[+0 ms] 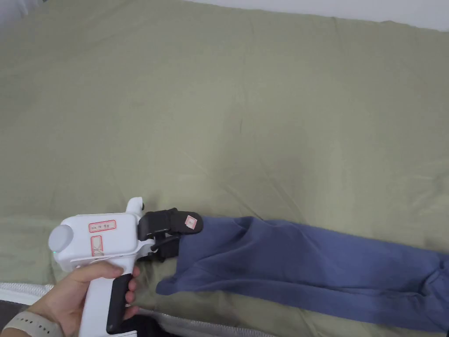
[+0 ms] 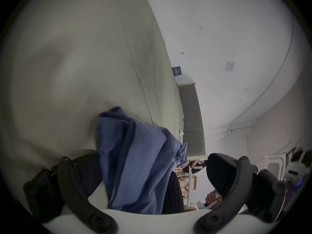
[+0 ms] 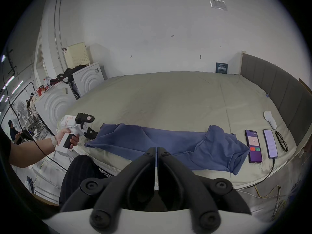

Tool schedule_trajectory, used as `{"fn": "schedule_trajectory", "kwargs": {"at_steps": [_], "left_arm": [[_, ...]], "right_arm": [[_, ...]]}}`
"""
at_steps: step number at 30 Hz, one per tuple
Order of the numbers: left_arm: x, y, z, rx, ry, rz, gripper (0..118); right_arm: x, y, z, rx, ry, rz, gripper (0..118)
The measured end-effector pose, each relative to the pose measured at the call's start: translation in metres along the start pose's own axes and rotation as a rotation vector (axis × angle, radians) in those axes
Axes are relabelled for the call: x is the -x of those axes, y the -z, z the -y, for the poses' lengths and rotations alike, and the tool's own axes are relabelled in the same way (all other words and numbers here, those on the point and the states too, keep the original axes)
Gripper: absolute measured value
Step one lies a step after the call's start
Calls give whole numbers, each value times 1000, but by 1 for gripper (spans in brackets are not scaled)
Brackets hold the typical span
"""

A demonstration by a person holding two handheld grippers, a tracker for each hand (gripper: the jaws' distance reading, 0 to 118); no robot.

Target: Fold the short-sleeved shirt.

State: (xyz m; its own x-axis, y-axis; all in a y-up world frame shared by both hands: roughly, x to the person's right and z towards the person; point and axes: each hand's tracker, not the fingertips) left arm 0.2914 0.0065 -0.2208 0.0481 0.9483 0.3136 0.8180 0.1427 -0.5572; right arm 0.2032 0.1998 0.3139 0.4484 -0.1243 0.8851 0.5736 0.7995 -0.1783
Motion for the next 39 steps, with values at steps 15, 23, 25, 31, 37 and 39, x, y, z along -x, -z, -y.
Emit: {"fn": "schedule_trajectory", "kwargs": {"at_steps": [15,23,25,31,37,39], "left_arm": [[-10,31,5,114,116,-152,10],[-24,44,26,66,111,-199,10],[-32,35,21,5,116,-233,10],[-50,-3,-4,-61,124,-326,10],[-61,-39,-22,-125,140,-480,9],[-68,-39,-20,-109,107,-539,9]], "right_arm": [[2,-4,3,-3,-4,-15,4],[-2,-3,5,-14,23,-31,4],[-2,-4,6,-15,17,-33,4],[-5,-5,7,-20,29,-28,4],[-7,-8,10,-30,38,-31,4],[-7,-8,11,-27,34,-38,4]]}}
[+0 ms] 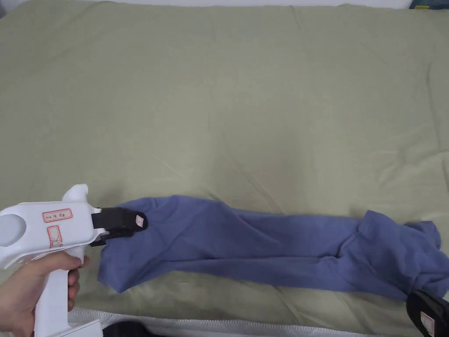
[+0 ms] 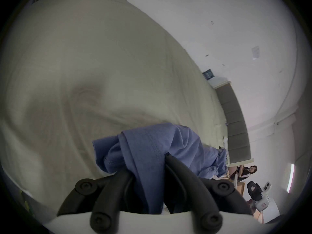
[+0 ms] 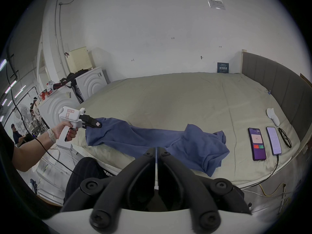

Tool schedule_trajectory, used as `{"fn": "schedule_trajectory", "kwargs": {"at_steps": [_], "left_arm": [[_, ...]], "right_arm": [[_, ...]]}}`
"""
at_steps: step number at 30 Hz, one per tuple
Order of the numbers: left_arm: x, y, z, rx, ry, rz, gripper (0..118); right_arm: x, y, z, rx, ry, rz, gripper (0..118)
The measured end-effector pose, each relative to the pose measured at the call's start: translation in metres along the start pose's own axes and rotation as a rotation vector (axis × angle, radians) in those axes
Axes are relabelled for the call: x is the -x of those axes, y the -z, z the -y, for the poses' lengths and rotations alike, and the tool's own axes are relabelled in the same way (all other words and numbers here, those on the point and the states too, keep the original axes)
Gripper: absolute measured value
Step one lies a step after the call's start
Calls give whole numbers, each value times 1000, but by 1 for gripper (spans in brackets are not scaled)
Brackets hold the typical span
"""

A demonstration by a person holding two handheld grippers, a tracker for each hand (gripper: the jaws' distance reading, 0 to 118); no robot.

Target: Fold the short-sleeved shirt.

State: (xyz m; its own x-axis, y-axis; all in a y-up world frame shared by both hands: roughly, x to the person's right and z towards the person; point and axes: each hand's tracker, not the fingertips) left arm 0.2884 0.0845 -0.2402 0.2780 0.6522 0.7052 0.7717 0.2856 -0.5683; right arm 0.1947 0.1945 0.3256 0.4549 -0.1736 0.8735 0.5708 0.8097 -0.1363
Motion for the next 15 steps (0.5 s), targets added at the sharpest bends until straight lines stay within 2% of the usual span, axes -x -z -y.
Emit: {"fn": "schedule_trajectory", "kwargs": {"at_steps": [2,4,6,8,11,15], "left_arm": [[-22,-4,9,-9,17,-36,10],[-53,-13,19,-31,31,-9,10],[-83,-17,30,-78,-36,14,10],[-116,-7,43,-74,-86,33,10],[-155,29,60,-81,-28,97,10],[-179,104,73,-78,39,-69,10]], "right_arm": [[0,1,1,3,-5,-3,4],[-1,0,1,0,-3,-8,4],[-4,-1,2,-12,12,-18,4],[-7,-2,4,-19,19,-23,4],[-13,-6,7,-29,32,-28,4],[-27,-19,13,-53,42,-13,4]]}}
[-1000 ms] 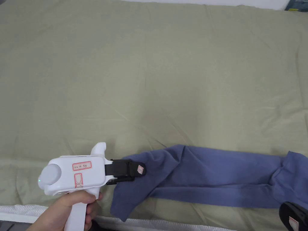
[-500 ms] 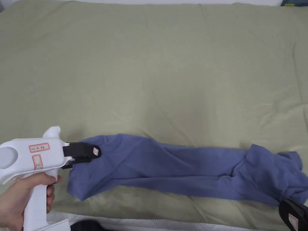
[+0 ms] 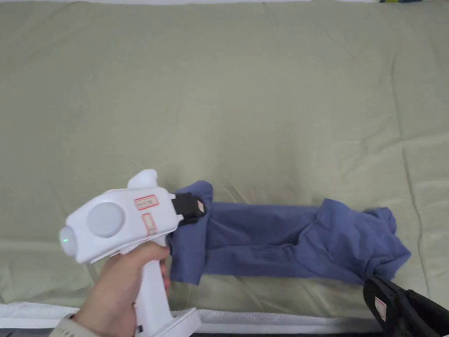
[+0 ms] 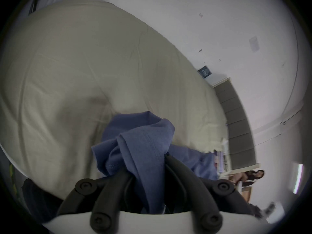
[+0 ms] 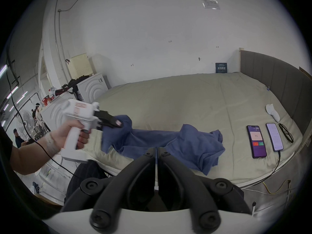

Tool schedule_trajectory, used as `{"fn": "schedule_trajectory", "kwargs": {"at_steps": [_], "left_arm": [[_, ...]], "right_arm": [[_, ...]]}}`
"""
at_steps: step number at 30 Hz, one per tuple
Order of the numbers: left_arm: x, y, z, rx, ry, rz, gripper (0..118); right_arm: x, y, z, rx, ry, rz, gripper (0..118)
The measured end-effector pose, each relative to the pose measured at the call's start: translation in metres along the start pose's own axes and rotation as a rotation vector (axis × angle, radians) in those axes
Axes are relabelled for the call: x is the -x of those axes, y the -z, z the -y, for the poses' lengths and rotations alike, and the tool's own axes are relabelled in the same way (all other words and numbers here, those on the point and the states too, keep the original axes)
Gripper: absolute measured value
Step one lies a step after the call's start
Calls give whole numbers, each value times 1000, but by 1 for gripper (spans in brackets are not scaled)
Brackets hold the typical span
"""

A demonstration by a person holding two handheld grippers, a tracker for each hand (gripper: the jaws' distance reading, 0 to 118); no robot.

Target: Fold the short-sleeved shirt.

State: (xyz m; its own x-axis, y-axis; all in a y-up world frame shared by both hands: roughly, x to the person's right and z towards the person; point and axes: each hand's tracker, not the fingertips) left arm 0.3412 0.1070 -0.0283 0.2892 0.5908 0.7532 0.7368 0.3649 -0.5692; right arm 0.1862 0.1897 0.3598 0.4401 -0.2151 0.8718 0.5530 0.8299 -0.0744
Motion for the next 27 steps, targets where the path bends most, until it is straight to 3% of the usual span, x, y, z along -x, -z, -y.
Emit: {"fn": "schedule_trajectory", "kwargs": {"at_steps": [6,7,8,10,11,14,17,18,21,27], "left_arm": [[1,56,5,62,-23,-34,11],[-2,55,3,70,-14,-29,23],[-6,49,2,84,17,21,46],[-18,14,0,73,68,112,104],[-21,-8,-2,15,90,138,106],[-18,-70,-11,-130,193,132,106],[-3,-104,-16,-259,328,-28,104],[0,-108,-14,-268,383,-83,96],[15,-97,-9,-247,500,-233,17],[42,-38,-7,-97,472,-243,16]], "right_arm": [[-23,-18,5,-32,20,37,4],[-26,-18,6,-33,25,41,4],[-27,-18,7,-32,28,44,4],[-28,-19,8,-28,31,49,4],[-27,-19,9,-29,29,50,4],[-24,-19,13,-32,30,49,4],[-22,-15,17,-20,40,37,4],[-22,-13,19,-14,42,34,4],[-19,-12,19,-1,48,23,4],[-15,-15,17,-6,47,28,4]]}}
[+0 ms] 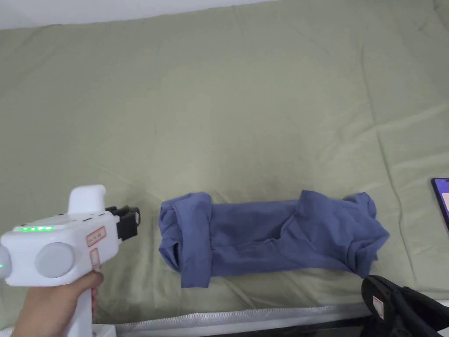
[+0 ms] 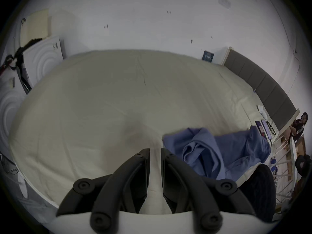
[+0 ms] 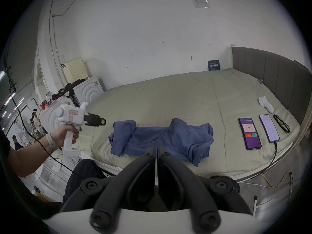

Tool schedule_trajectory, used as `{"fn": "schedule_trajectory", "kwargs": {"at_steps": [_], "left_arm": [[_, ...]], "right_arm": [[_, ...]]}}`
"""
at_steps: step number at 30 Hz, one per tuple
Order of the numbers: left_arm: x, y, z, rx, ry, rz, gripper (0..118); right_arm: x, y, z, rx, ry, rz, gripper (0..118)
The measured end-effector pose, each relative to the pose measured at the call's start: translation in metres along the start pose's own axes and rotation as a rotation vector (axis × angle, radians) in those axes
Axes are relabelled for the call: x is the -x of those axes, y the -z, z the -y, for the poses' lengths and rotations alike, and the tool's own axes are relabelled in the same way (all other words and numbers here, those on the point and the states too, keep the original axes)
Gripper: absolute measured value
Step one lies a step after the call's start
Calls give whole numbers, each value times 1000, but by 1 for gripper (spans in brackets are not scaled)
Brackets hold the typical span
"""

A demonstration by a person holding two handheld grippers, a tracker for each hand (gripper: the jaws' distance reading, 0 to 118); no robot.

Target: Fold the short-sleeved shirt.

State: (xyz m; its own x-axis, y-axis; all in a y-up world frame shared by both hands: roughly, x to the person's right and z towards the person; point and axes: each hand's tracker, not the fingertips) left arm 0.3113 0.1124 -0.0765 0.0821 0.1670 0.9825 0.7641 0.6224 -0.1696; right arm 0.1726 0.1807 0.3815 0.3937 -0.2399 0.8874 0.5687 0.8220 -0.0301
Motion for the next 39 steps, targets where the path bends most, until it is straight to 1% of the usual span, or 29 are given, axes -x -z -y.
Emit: {"fn": "schedule_trajectory", "kwargs": {"at_steps": [2,3,6,7,10,12,13,16,18,20,22,25,28,31,34,35,37,38,39], "left_arm": [[-14,16,4,48,-10,68,16],[-17,27,5,42,0,83,16],[-58,41,4,38,52,179,16],[-73,47,6,62,62,210,16],[-109,68,9,94,94,243,16],[-127,77,12,104,87,273,16],[-137,83,14,130,72,318,16],[-154,94,21,141,101,269,16],[-150,92,20,131,90,265,16],[-142,74,14,116,48,281,16],[-129,30,8,26,41,331,16],[-104,-42,6,-103,41,326,16],[-77,-97,17,-185,30,234,16],[-58,-111,23,-189,2,163,16],[-46,-106,24,-177,-35,184,16],[-42,-101,23,-174,-47,193,16],[-23,-92,19,-165,-156,303,17],[-12,-85,16,-151,-227,349,30],[-3,-75,13,-121,-288,390,62]], "right_arm": [[-1,-1,0,1,7,7,4],[-1,-2,0,2,11,9,4],[-4,-3,1,8,22,23,4],[-6,-3,2,7,30,25,4],[-11,-5,3,6,46,30,4],[-14,-6,4,4,49,39,4],[-16,-7,5,4,52,42,4],[-21,-9,6,4,55,54,4],[-24,-10,6,5,54,61,4],[-26,-11,7,5,50,64,4],[-26,-11,6,1,39,57,4],[-22,-5,3,-6,24,43,4],[-17,6,-1,2,39,2,4],[-10,13,-5,13,40,-42,4],[0,14,-7,13,8,-50,4],[2,14,-7,13,1,-49,4],[6,11,-7,9,-6,-49,4],[7,10,-7,10,-8,-48,4],[8,10,-6,10,-8,-45,4]]}}
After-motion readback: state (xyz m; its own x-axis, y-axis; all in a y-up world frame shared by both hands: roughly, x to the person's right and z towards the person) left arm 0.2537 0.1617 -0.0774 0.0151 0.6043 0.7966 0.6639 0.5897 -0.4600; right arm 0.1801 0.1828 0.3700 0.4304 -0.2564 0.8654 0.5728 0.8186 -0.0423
